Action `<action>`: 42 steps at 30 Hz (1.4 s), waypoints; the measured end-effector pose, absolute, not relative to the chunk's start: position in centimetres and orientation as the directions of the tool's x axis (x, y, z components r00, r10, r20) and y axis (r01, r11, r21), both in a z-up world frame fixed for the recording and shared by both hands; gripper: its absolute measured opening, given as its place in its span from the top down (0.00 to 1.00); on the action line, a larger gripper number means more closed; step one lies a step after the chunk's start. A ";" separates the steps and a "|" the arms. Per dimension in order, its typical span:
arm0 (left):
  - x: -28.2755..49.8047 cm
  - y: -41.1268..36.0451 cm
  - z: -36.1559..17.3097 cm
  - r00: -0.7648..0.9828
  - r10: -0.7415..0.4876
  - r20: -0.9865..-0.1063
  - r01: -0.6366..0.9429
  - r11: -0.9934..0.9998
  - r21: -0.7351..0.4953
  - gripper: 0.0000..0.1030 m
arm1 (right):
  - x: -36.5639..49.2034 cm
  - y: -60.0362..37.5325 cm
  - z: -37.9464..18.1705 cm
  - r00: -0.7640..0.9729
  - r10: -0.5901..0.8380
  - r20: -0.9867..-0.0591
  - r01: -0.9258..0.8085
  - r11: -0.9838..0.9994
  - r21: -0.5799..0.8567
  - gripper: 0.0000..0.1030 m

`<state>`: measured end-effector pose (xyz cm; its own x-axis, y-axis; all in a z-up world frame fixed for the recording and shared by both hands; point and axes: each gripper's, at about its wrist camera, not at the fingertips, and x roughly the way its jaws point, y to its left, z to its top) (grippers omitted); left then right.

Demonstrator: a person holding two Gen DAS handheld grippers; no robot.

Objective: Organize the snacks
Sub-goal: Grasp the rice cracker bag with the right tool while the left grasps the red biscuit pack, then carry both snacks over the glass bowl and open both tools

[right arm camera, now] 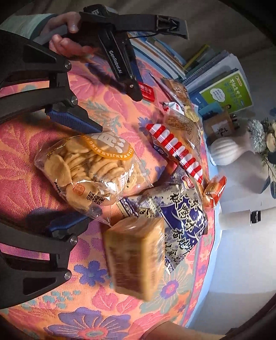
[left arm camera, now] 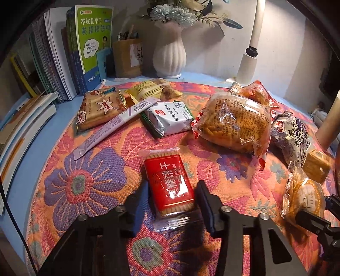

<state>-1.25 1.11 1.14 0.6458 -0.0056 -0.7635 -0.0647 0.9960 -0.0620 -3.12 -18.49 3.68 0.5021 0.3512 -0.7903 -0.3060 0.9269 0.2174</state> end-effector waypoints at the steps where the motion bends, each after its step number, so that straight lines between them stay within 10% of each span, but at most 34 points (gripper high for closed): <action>1: -1.3 1.1 1.2 0.647 -0.006 -0.762 -0.064 0.996 -0.062 0.62 | -3.2 -18.3 3.7 0.502 0.352 -0.790 -0.313 0.925 0.214 0.38; 25: -5.8 -1.2 4.7 0.758 -0.069 -0.648 0.006 0.995 -0.098 0.67 | -7.8 -19.3 5.9 0.422 0.567 -0.707 -0.355 0.821 0.447 0.44; 42: -6.8 -17.0 14.2 0.788 -0.314 -0.529 0.300 0.947 -0.115 0.67 | -12.9 -35.0 14.8 0.766 0.254 -0.591 -0.071 0.947 0.314 0.44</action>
